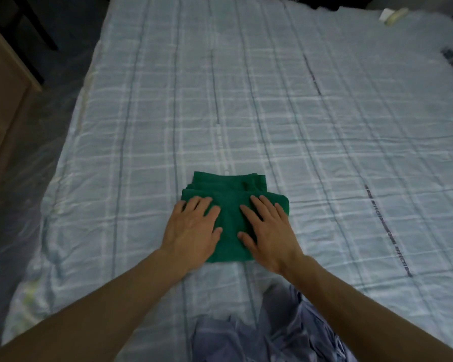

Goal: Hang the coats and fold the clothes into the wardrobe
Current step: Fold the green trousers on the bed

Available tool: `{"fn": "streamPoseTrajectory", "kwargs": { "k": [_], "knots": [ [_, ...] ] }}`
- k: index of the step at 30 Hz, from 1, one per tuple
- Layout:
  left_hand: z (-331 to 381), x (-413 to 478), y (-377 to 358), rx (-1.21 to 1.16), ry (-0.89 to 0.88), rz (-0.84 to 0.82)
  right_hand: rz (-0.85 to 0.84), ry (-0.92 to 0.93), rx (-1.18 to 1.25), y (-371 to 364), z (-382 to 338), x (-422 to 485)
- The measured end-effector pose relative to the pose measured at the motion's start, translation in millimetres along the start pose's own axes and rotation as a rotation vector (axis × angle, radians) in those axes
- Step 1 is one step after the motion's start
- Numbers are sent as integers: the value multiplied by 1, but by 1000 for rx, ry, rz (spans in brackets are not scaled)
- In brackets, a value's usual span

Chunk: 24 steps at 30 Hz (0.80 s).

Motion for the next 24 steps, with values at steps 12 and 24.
{"fn": "streamPoseTrajectory", "kwargs": {
  "k": [12,24],
  "knots": [
    [-7,-13,-23,146,-70,10,57,30,-36,-22,6,4],
    [2,-39,-9,193,-276,153,162,88,-29,-15,-12,-26]
  ]
}}
Point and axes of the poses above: each hand's wrist, its own x-axis towards the middle knuckle, its own y-axis out of the back of the hand, z = x × y, the point moved 6 cm from there along x, towards the middle knuckle, and after that the axes turned 8 degrees about z, right-handed, at the moved point
